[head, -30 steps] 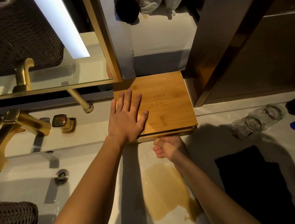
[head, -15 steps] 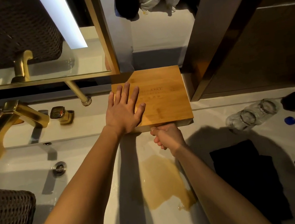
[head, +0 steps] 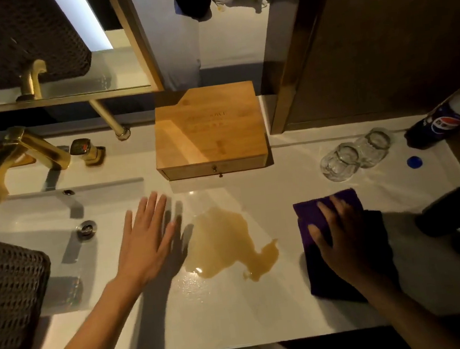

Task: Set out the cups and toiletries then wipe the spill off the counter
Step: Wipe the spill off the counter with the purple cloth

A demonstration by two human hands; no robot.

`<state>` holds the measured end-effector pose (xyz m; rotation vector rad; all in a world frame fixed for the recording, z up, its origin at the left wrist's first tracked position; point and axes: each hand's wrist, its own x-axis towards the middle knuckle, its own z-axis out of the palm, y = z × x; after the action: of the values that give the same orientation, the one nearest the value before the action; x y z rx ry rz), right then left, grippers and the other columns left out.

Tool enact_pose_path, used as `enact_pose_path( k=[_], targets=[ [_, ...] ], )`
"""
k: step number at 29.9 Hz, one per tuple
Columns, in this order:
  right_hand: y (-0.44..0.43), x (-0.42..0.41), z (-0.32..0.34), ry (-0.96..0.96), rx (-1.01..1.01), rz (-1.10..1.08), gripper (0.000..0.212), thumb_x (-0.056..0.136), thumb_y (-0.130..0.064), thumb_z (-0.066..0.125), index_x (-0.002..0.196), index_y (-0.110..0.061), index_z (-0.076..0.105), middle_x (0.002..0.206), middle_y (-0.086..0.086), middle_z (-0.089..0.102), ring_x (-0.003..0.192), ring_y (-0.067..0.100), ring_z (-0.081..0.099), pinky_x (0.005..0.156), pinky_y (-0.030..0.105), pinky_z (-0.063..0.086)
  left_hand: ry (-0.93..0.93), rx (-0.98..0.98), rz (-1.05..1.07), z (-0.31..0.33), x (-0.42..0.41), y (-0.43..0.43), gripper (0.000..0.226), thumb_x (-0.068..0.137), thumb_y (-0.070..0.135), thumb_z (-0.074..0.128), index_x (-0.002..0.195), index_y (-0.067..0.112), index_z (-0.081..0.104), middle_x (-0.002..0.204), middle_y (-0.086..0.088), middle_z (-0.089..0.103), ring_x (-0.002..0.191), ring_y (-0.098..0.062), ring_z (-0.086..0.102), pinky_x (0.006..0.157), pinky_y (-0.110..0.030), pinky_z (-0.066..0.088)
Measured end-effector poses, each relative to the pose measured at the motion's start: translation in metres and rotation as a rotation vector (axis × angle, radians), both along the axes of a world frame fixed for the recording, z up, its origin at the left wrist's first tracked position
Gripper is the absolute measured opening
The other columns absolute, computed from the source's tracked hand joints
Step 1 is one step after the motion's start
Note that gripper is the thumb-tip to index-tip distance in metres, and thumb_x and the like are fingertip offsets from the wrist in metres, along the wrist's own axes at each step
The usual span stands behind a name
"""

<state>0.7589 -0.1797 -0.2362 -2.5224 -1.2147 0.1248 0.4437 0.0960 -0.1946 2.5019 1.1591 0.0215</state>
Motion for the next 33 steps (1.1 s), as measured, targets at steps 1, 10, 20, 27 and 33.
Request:
enact_pose_path(
  k=[1, 10, 20, 27, 33],
  targets=[
    [-0.02, 0.004, -0.005, -0.022, -0.115, 0.0, 0.067, 0.096, -0.053, 0.043, 0.15, -0.012, 0.046, 0.158, 0.022, 0.036, 0.145, 0.043, 0.033, 0.118, 0.061, 0.022, 0.002, -0.024, 0.031, -0.006, -0.019, -0.02, 0.068, 0.102, 0.063, 0.009, 0.162, 0.032, 0.003, 0.172, 0.009, -0.005, 0.158, -0.01, -0.012, 0.129, -0.046, -0.002],
    [-0.046, 0.004, -0.017, -0.053, -0.285, -0.031, 0.072, 0.095, -0.059, 0.034, 0.155, -0.02, 0.04, 0.162, 0.026, 0.026, 0.147, 0.045, 0.028, 0.115, 0.066, 0.023, 0.236, -0.065, 0.232, -0.054, -0.126, -0.111, 0.068, 0.099, 0.071, 0.005, 0.16, 0.045, -0.007, 0.17, 0.014, -0.016, 0.156, -0.01, -0.022, 0.127, -0.053, -0.007],
    [-0.025, -0.012, -0.022, -0.01, -0.274, -0.17, 0.084, 0.087, -0.07, 0.019, 0.159, -0.028, 0.027, 0.164, 0.022, 0.025, 0.15, 0.043, 0.022, 0.119, 0.067, 0.015, 0.279, 0.064, 0.173, -0.066, -0.132, -0.117, 0.073, 0.1, 0.069, 0.014, 0.163, 0.036, -0.002, 0.172, 0.005, -0.002, 0.16, -0.019, -0.007, 0.127, -0.055, -0.004],
    [0.007, -0.028, -0.028, -0.036, -0.286, -0.068, 0.078, 0.092, -0.07, 0.01, 0.161, -0.035, 0.011, 0.167, 0.02, 0.013, 0.154, 0.04, 0.009, 0.12, 0.065, 0.007, 0.237, 0.139, 0.163, -0.077, -0.134, -0.115, 0.073, 0.1, 0.069, 0.016, 0.163, 0.035, 0.0, 0.173, 0.003, 0.005, 0.16, -0.021, -0.002, 0.127, -0.057, 0.0],
    [0.047, -0.074, -0.031, -0.062, -0.28, 0.098, 0.07, 0.098, -0.066, 0.006, 0.16, -0.036, -0.004, 0.17, 0.013, -0.002, 0.156, 0.03, -0.008, 0.123, 0.059, -0.005, 0.23, 0.146, 0.178, -0.076, -0.133, -0.116, 0.073, 0.099, 0.071, 0.012, 0.163, 0.037, 0.0, 0.173, 0.0, 0.0, 0.16, -0.024, -0.006, 0.125, -0.061, -0.002]
  ],
)
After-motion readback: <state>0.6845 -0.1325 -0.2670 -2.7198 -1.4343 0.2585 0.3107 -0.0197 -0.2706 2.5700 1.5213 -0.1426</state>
